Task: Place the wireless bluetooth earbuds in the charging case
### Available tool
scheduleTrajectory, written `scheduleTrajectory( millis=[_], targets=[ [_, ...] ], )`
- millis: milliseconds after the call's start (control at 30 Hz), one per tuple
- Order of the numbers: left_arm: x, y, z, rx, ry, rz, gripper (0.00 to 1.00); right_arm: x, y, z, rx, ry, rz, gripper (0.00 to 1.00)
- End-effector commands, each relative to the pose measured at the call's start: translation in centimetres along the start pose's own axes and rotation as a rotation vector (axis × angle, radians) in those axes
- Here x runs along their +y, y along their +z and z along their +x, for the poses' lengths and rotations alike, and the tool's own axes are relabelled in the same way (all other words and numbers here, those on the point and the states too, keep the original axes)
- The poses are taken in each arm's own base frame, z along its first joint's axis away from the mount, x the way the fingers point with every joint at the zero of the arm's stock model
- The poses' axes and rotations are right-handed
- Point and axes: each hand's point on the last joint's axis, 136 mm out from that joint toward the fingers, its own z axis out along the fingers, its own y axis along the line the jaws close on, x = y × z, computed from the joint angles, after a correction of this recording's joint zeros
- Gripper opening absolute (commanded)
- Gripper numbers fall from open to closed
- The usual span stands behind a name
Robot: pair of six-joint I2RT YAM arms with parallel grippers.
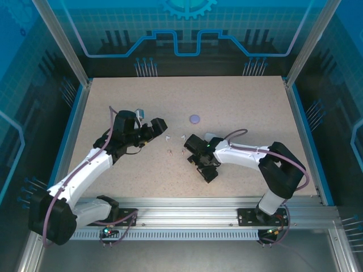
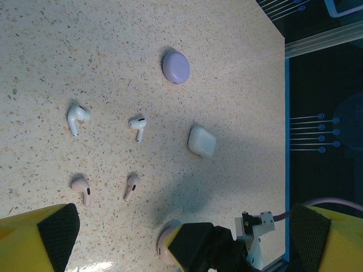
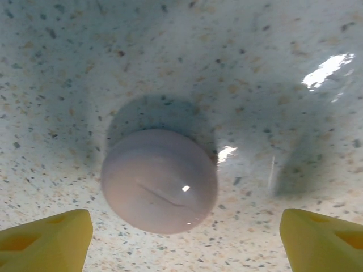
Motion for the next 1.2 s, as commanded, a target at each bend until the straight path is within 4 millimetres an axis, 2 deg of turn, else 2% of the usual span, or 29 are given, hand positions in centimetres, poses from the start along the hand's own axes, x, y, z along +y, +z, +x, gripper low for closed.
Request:
scheduleTrajectory(
  millis=[0,200,367,533,633,767,867,1067,1167],
  targets=[
    [-0.2,0.0,0.1,-0.010,0.018,0.011,0.99,1.1,0.2,-0.6,-0.027,0.028,-0.003,0.86],
    [0.0,0.1,0.2,-0.009,0.023,0.012,0.99,1.1,0.8,-1.4,-0.054,0.029,0.028,0.81],
    [-0.1,0.2,0.3,-0.003,0.027,0.017,0.99,1.1,1.2,-1.9,-0.047,-0.024,0.042,0.68],
    [-0.6,-0.2,0.2,-0.005,0.041,0.029,0.99,1.9,0.8,-2.0,-0.007,-0.212,0.048,0.49],
    [-0.8,-0.4,0.3,0.005,0.051,0.033,0.99,1.9,-0.1,-2.3,0.001,-0.387,0.088,0.43],
    [-1.2,-0.6,0.5,0.020,0.066,0.038,0.99,1.5,-0.7,-2.7,0.015,-0.614,0.158,0.42],
    [-1.2,-0.6,0.8,0.034,0.081,0.031,0.99,0.9,-0.6,-3.0,0.023,-0.717,0.198,0.43],
    [-1.3,-0.7,1.2,0.050,0.098,0.021,0.99,0.1,0.2,-3.2,0.041,-0.802,0.255,0.46],
    [-1.4,-0.5,1.4,0.057,0.099,0.019,0.99,-0.1,0.7,-3.3,0.045,-0.804,0.274,0.54]
  ],
)
